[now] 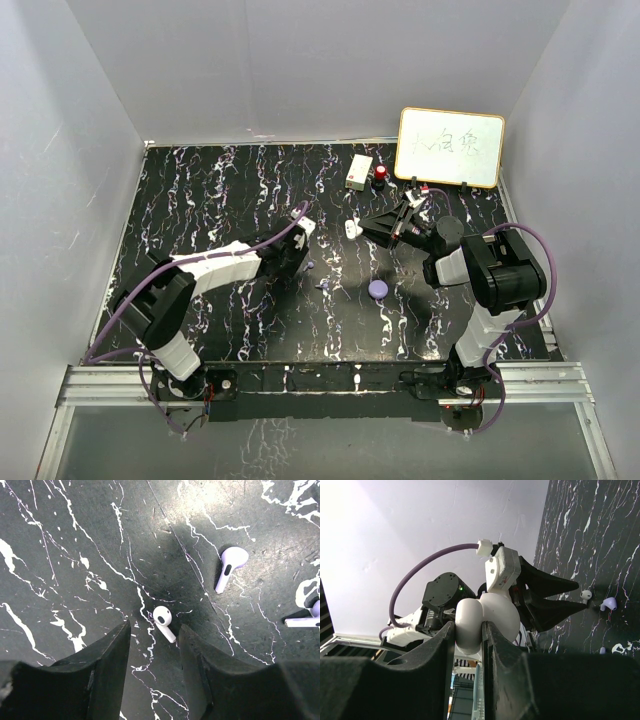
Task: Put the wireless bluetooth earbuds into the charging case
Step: Place the earbud at the center of the board, then pick up the earbud from the center of the board.
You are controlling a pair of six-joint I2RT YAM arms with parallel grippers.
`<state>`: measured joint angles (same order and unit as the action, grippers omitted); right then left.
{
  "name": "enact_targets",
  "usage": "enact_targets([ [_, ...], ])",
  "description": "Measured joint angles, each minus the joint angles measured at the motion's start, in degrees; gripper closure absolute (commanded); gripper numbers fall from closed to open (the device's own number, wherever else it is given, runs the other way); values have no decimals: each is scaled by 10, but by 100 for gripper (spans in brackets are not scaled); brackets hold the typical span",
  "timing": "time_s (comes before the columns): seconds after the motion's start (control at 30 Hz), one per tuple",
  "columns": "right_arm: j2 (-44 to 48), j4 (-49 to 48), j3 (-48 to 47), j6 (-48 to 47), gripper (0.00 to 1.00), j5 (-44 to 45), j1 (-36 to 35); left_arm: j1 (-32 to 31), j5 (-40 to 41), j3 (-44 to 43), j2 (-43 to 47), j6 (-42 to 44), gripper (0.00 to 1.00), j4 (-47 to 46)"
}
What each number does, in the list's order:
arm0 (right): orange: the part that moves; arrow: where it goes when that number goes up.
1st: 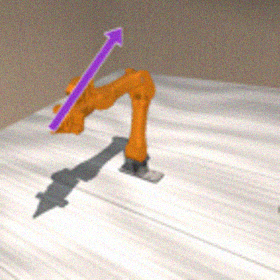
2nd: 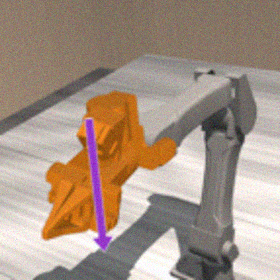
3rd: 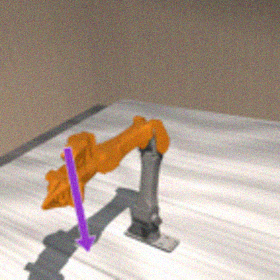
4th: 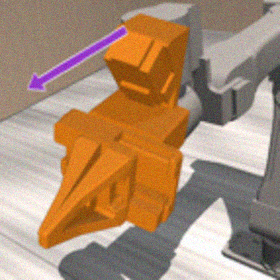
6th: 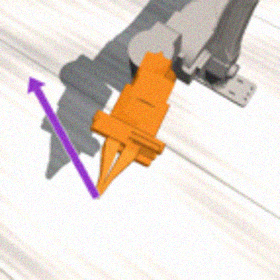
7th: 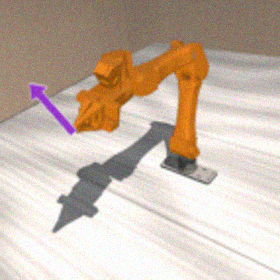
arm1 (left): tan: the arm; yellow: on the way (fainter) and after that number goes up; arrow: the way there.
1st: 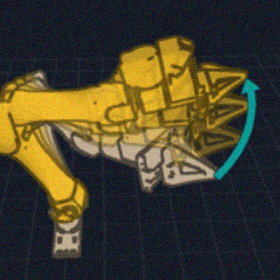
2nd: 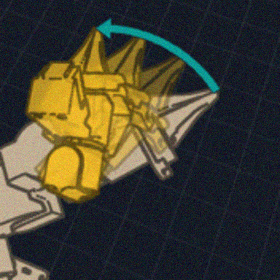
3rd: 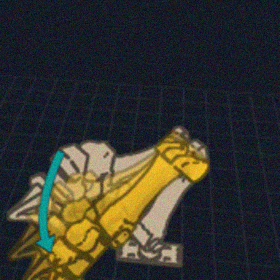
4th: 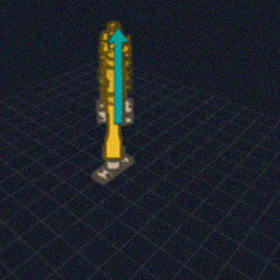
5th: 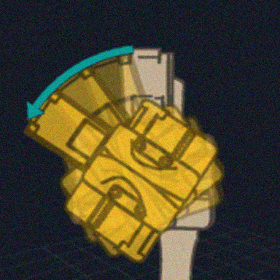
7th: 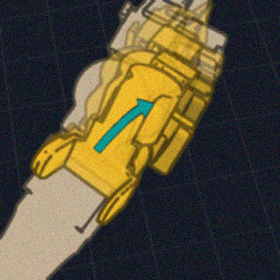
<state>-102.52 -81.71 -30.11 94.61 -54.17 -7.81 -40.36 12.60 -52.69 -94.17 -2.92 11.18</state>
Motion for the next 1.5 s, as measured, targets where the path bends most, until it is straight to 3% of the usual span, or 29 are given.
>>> enact_targets([
  [0.37,-4,0,0,0,100,0,0,1,0,-28,2,-34,50,31],
  [0.57,-4,0,0,0,100,0,0,1,0,-73,-25,-98,53,45],
  [0.93,-4,-7,0,2,100,-2,0,1,21,-75,-55,-203,56,87],
  [1.5,-4,-9,0,13,100,-2,2,13,35,-72,-56,-253,65,96],
])
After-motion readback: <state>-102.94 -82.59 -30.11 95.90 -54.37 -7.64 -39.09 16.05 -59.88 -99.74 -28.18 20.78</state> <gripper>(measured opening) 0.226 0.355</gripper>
